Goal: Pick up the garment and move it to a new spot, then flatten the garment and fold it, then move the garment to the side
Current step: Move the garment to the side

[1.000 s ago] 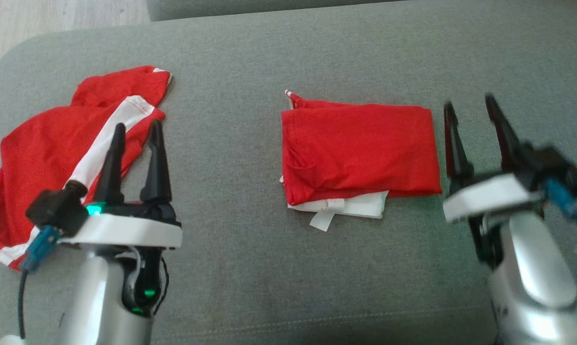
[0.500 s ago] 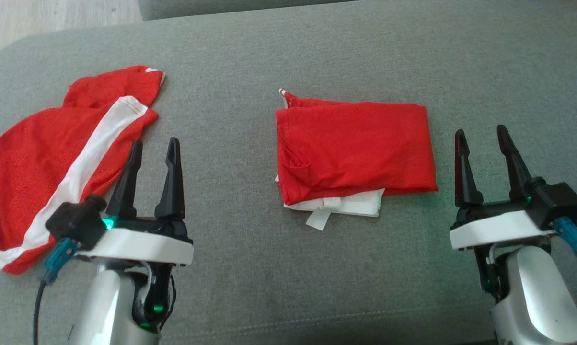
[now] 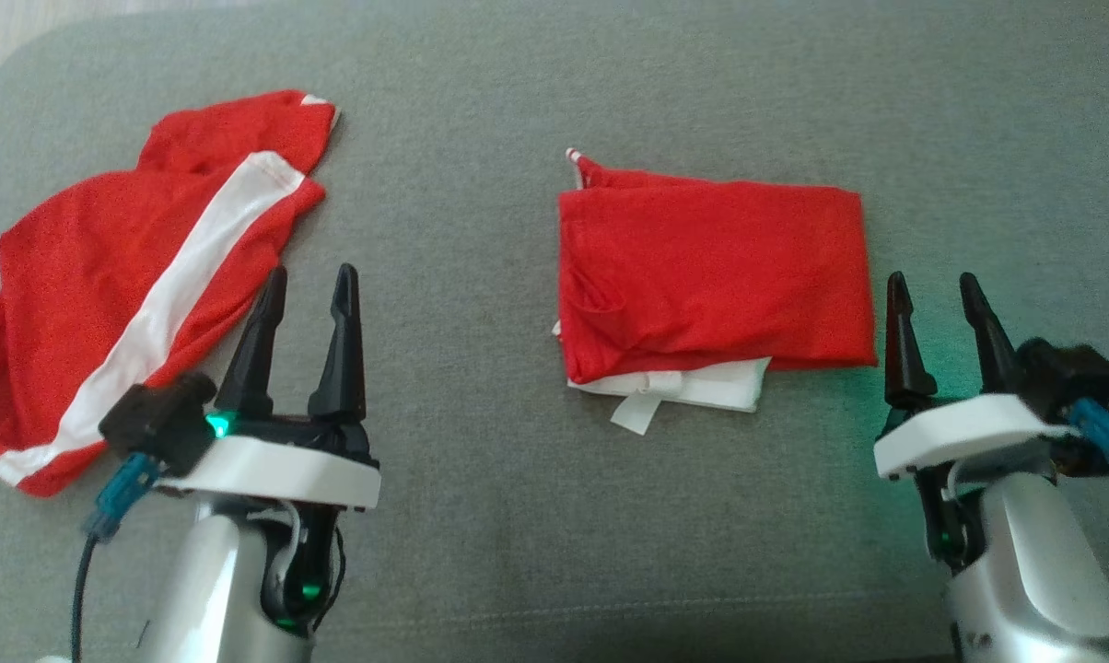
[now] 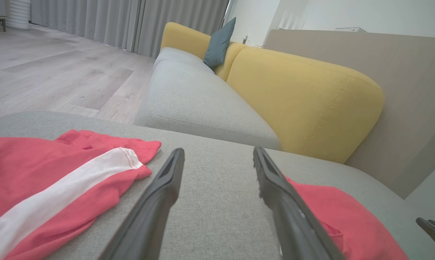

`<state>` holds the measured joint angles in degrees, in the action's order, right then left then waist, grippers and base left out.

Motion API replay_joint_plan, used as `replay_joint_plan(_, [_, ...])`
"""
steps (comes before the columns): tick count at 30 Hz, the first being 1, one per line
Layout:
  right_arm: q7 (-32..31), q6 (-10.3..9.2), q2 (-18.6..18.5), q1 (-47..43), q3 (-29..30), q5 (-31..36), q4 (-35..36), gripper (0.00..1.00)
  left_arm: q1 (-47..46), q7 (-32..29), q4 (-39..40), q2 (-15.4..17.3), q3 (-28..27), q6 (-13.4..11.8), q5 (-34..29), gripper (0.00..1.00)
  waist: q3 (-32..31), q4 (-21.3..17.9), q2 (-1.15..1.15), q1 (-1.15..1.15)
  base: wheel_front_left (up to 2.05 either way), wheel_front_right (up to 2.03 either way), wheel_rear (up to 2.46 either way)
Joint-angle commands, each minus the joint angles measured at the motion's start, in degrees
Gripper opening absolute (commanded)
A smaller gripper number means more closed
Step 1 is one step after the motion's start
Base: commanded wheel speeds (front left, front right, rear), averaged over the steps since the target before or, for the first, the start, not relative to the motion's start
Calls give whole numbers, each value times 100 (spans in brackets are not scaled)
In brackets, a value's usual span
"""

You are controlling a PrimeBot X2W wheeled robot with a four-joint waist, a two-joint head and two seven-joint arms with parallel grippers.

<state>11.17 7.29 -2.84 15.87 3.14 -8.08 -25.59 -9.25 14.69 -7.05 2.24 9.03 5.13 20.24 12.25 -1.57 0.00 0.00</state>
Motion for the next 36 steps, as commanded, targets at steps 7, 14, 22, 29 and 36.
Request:
replay_joint_plan(7, [-132,20,-4,690,-69,-379,-745,100,-397,30,127,64,-108,80,-79,100,383,325,0,0,0,0,0])
replay_joint_plan(14, [-115,20,-4,1084,-302,-548,-1539,100,-485,30,94,64,-160,125,-93,100,565,456,0,0,0,0,0])
replay_joint_plan(22, [114,20,-4,1469,-412,-74,-1880,0,-508,30,89,64,-240,155,-168,100,633,299,0,0,0,0,0])
replay_joint_plan(29, [139,20,-286,1764,-5,1359,-1344,0,-566,30,129,64,-279,180,-218,100,680,16,0,0,0,0,0])
replay_joint_plan(36, [-196,20,-1528,1936,-25,1845,-798,0,-684,30,167,64,-267,200,-223,100,816,-53,0,0,0,0,0])
